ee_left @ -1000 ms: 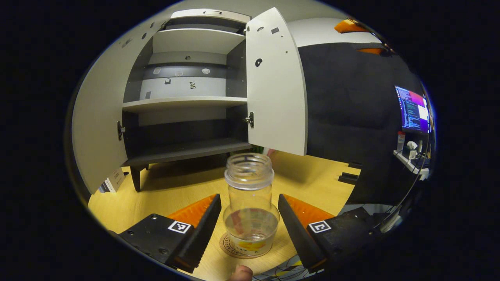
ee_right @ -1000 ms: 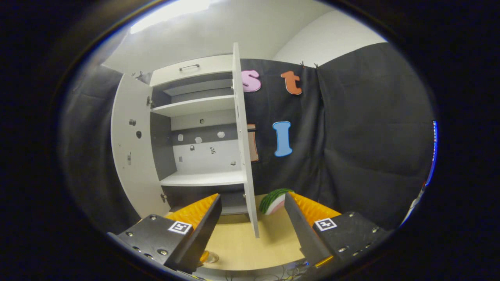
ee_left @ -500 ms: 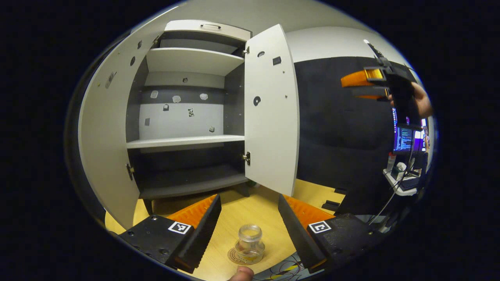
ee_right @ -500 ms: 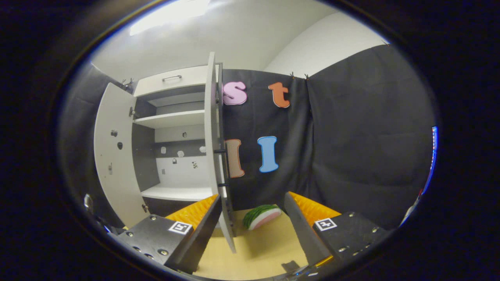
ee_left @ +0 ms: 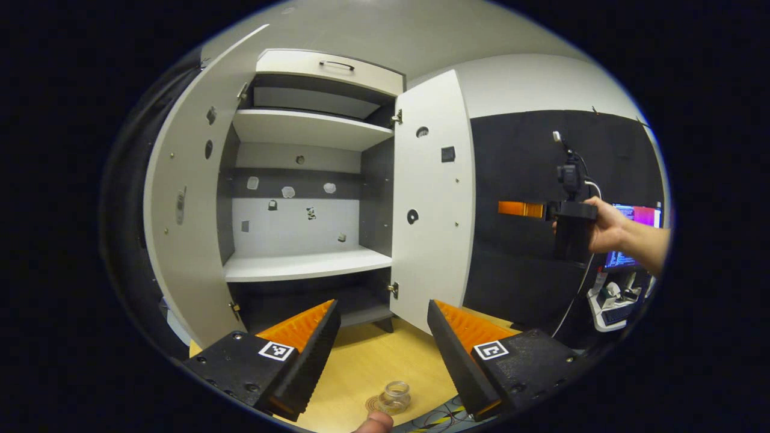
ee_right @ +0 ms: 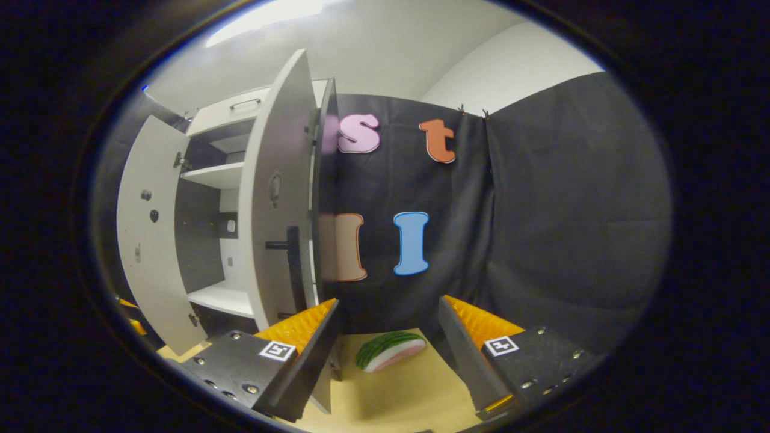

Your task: Grasp the bottle in the cabinet with the left hand and place it on the coaster, then close the right door with the right hand and the left door with the left hand.

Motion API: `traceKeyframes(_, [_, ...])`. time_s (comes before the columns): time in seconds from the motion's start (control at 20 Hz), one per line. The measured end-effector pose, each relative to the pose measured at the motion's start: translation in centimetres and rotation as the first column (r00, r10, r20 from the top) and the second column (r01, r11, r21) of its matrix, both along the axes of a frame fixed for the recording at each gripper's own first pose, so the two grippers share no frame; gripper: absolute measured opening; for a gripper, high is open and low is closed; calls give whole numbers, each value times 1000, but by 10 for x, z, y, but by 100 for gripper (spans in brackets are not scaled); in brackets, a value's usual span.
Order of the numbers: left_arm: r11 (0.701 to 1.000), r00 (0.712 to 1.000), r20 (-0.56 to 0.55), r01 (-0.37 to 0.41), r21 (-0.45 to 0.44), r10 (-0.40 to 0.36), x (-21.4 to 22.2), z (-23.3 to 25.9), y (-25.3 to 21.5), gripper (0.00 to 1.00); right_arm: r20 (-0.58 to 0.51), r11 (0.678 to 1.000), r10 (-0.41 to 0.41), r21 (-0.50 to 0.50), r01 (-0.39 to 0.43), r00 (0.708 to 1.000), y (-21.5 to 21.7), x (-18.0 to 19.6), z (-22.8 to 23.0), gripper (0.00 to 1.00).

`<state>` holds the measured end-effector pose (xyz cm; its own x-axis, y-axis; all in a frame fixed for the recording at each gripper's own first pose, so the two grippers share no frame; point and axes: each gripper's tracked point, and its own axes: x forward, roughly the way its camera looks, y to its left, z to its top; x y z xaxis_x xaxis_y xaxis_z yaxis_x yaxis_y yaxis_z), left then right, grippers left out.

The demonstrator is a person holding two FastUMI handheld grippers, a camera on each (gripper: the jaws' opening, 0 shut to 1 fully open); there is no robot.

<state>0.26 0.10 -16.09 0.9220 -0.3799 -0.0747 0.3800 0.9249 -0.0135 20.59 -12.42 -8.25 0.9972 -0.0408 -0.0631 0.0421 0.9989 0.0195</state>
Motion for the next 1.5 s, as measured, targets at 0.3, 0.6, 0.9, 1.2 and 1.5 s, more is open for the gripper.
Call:
traceKeyframes(0.3, [989,988,40,-150,1,150,-6,41,58,93,-29,993,120,-15,-121,992,48,52,-2,98])
traceKeyframes(0.6, [965,965,45,-258,-42,260,-42,55,116,93,-40,988,155,7,-155,987,80,44,-4,88])
traceKeyframes(0.9, [922,923,35,-380,-69,383,-59,67,172,95,-74,985,170,51,-167,983,122,38,-11,84])
traceKeyframes(1.2, [879,879,39,-474,-45,476,-77,76,237,91,-46,973,224,66,-221,973,173,41,-13,88])
traceKeyframes(1.5, [841,842,42,-533,-96,538,-52,83,295,95,-40,954,293,74,-290,955,225,54,-16,94])
